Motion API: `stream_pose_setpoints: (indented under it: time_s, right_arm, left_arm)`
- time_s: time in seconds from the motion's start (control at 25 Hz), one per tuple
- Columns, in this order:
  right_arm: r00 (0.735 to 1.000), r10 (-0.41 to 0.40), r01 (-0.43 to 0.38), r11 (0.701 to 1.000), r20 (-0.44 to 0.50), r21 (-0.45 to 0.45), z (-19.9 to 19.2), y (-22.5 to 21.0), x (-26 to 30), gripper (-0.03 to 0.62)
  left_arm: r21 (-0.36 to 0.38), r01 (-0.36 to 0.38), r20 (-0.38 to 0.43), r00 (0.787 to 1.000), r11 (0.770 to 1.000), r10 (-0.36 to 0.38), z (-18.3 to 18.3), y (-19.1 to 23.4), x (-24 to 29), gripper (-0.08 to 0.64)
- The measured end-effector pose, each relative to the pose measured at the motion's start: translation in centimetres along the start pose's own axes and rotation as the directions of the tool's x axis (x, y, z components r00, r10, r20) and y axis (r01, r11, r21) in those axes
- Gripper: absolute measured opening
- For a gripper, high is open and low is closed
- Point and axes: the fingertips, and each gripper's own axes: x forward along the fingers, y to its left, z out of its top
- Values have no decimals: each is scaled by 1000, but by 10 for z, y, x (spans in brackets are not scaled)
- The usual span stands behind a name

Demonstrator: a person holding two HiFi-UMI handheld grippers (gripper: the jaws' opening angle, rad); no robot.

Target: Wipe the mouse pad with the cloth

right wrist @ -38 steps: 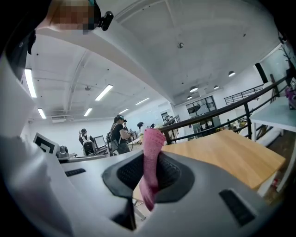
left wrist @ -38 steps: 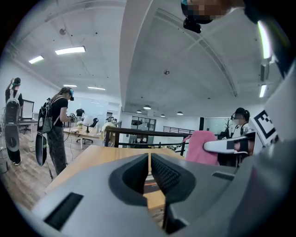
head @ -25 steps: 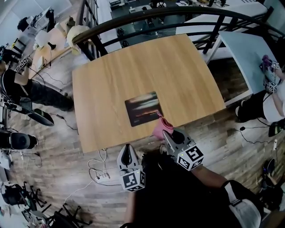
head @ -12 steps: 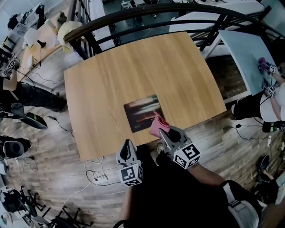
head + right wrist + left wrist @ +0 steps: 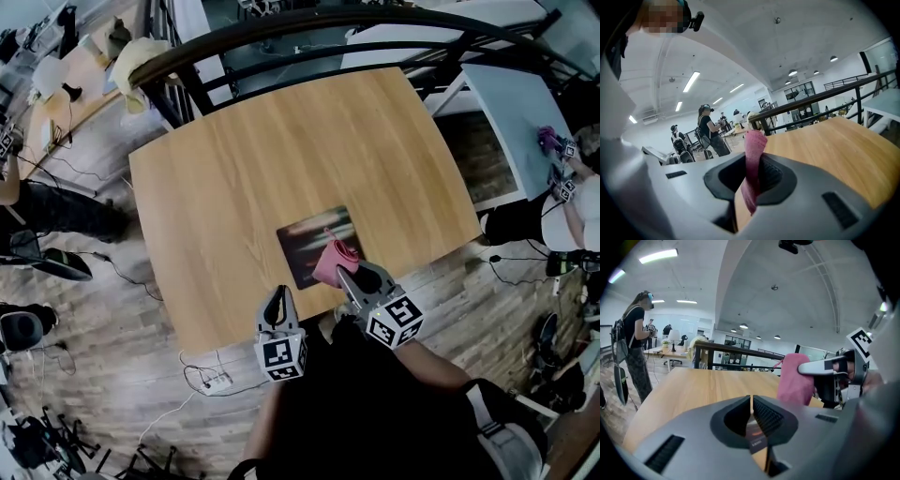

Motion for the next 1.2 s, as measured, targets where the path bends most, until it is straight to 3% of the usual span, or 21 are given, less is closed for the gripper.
stream_pose_setpoints:
  time_s: [0.28,0.52,0.88,1.2]
  right_arm:
    - [996,37,-36,999,-80,16,-10,5,44,63]
    - [979,127,-123,992,-158,30,-25,3,83,63]
    - [910,267,-233,962,-316,141,-71,-5,150,63]
    - [852,301,-226,949,-428,218,-121,-17,200,63]
  left_arm:
    - [-58,79,-108,990,995,-85,-39,3,30,34]
    - [-123,54,-217,973,991,-80,-90,4,58,26]
    - [-200,18,-311,947,980,-81,-138,-2,84,25]
    - [-258,-17,-370,925,966,-83,-170,-2,92,25]
